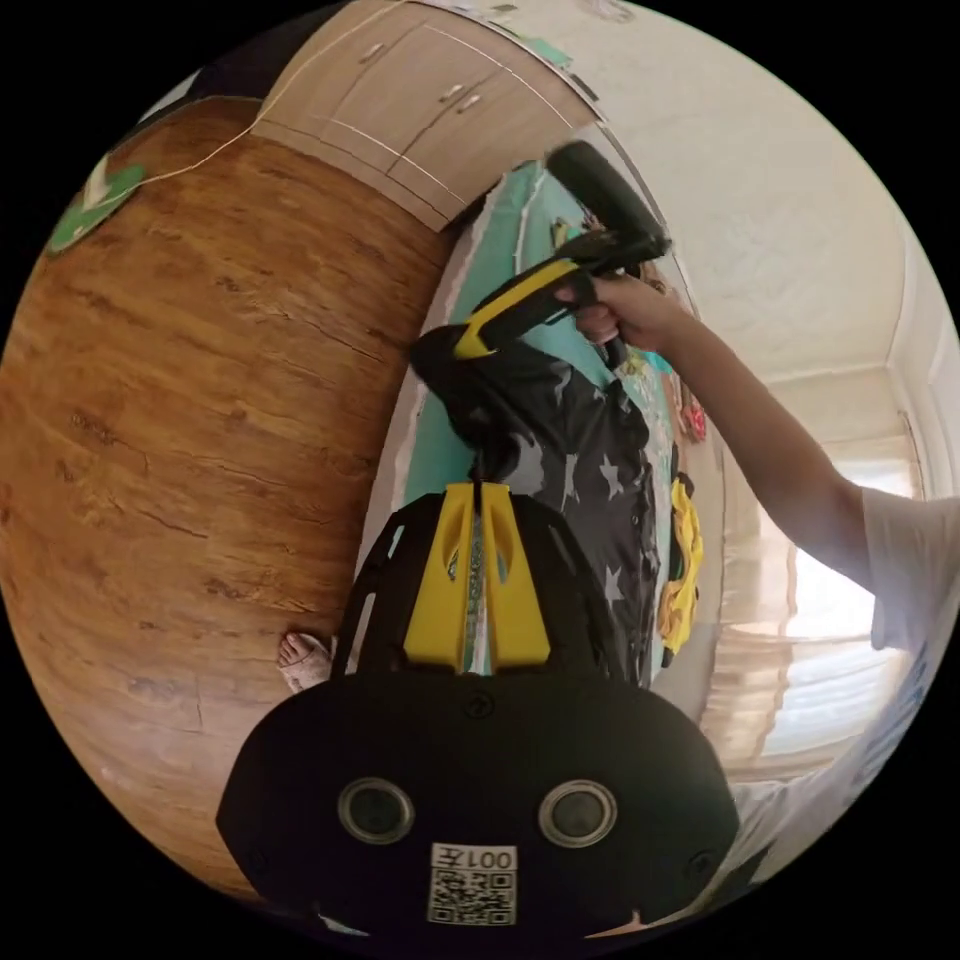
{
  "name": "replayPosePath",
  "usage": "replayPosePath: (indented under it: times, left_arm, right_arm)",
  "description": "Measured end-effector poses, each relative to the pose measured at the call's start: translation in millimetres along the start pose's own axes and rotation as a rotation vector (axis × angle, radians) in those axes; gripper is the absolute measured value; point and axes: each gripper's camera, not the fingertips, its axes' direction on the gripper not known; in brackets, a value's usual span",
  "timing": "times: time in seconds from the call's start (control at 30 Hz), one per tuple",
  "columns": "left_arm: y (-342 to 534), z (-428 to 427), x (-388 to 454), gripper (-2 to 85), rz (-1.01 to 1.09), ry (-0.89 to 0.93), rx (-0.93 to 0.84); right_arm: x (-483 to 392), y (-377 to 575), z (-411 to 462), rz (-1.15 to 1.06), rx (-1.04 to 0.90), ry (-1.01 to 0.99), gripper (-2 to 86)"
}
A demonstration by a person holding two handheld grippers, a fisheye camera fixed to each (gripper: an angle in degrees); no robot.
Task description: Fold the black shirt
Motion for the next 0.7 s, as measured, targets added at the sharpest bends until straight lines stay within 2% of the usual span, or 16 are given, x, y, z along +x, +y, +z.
replayPosePath:
  times: [0.13, 0.3, 0.5, 0.7]
  left_arm:
    - [2, -13, -28, -0.9, -0.081, 0.039, 0.027]
    - [-2, -17, -45, -0.7, -0.116, -0.043, 0.028]
    - [-28, 3, -47, 5.2, -0.104, 0.117, 0.007]
    - [-44, 45, -63, 9.2, -0.242, 0.363, -0.022]
  right_arm:
    - [-5, 15, -42, -0.012, 0.151, 0.048, 0.6]
    - [-9, 37, -55, -0.026, 0.23, 0.102, 0.6]
    - [-29, 49, -50, -0.147, 0.284, 0.124, 0.5]
    - [-50, 82, -60, -0.257, 0.335, 0.161, 0.5]
